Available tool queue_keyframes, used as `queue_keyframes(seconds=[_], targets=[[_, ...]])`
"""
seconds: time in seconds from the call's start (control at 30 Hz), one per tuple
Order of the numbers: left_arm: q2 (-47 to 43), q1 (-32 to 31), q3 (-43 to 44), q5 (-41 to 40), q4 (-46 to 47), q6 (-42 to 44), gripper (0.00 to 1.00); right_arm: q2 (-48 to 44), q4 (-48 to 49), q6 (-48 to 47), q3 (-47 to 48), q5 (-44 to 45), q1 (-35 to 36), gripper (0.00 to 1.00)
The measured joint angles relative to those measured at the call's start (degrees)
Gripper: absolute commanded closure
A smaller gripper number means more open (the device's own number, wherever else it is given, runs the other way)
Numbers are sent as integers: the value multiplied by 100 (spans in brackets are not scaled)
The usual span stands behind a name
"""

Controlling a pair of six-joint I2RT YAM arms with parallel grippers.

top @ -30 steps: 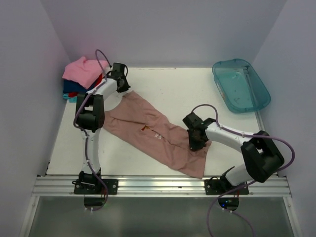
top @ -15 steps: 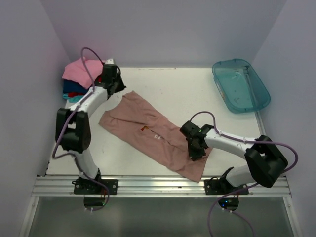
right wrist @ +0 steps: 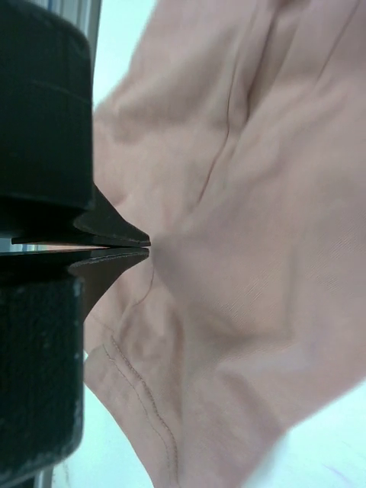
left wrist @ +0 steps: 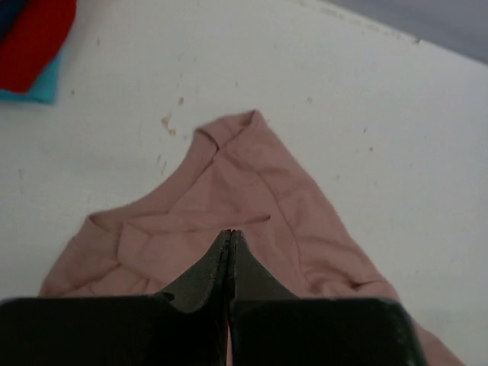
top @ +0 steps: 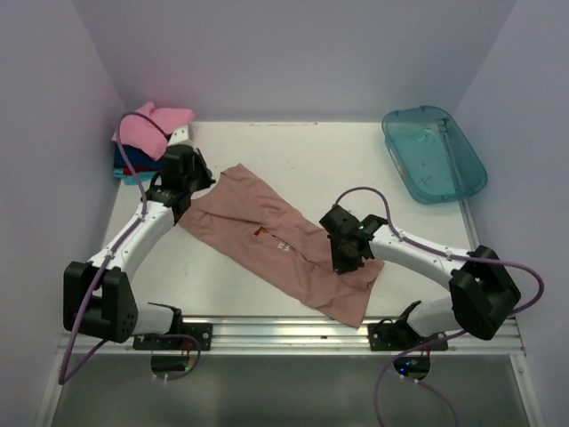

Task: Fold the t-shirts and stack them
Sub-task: Rotate the tshirt 90 degrees

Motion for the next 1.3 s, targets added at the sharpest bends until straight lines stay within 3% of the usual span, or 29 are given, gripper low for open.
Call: queue_keyframes(seconds=[0.23,0.63,0.9,1.07,1.3], targets=[[22,-254,-1073,162,-251,-146,100,-468,-15,-144,734,503,4,100],[841,-396,-1392,188,260,-343,100,798,356,-170,234,1049,4,100],[1709,-509,-1388,240,772,-538,100,697,592,-136,-11,1049,7,100],[2302,-529,-837,210,994,-658,100,566,726,-129,-149,1008,4,100],[3698,-555,1156,376,435,-671,100,352,846,-168,-334,673,0,100]])
